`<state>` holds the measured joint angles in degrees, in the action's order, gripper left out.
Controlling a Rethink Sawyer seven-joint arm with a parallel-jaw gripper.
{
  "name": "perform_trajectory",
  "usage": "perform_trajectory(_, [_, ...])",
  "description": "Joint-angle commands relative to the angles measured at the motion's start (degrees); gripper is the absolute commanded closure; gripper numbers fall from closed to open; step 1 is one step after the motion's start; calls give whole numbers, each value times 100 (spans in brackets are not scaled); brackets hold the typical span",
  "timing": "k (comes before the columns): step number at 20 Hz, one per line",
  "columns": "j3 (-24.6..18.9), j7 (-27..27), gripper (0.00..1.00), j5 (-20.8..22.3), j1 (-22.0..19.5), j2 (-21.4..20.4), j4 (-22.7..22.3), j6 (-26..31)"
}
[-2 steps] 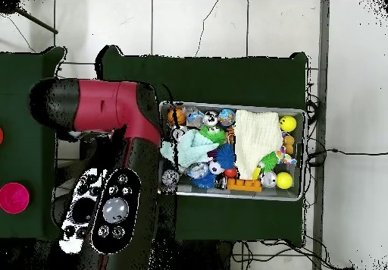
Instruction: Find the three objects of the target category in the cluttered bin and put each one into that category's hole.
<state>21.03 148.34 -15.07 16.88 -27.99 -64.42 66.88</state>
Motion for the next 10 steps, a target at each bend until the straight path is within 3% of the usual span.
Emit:
perform_trajectory(1, [-56, 1968, 100, -195, 25, 550, -190, -35])
perform_trajectory(10, [-254, 1550, 100, -273, -55, 738, -679, -1002])
